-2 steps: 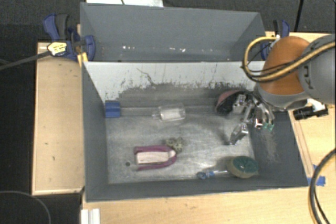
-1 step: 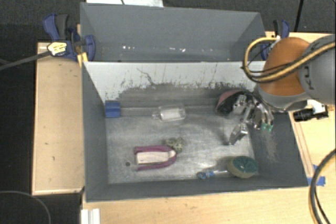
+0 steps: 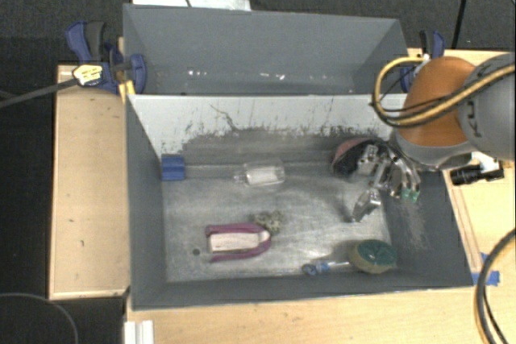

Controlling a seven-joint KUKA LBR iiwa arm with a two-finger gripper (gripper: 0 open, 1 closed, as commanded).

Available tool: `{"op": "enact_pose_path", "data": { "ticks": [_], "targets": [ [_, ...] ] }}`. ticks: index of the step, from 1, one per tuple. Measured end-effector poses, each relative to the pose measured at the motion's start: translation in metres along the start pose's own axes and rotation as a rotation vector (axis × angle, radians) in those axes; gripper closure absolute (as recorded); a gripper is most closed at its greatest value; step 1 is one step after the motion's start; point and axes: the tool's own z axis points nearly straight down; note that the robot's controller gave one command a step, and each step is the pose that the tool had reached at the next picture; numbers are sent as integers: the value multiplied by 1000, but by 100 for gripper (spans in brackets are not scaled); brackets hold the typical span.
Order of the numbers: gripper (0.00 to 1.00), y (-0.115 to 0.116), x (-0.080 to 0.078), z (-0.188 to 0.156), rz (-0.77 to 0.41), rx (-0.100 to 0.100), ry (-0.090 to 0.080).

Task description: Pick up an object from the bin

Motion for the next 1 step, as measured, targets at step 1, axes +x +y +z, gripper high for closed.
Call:
{"op": "enact_pose_path", "data": {
  "ticks": [1],
  "targets": [
    [0,-4,-2,0,37,-7,4]
  ]
}}
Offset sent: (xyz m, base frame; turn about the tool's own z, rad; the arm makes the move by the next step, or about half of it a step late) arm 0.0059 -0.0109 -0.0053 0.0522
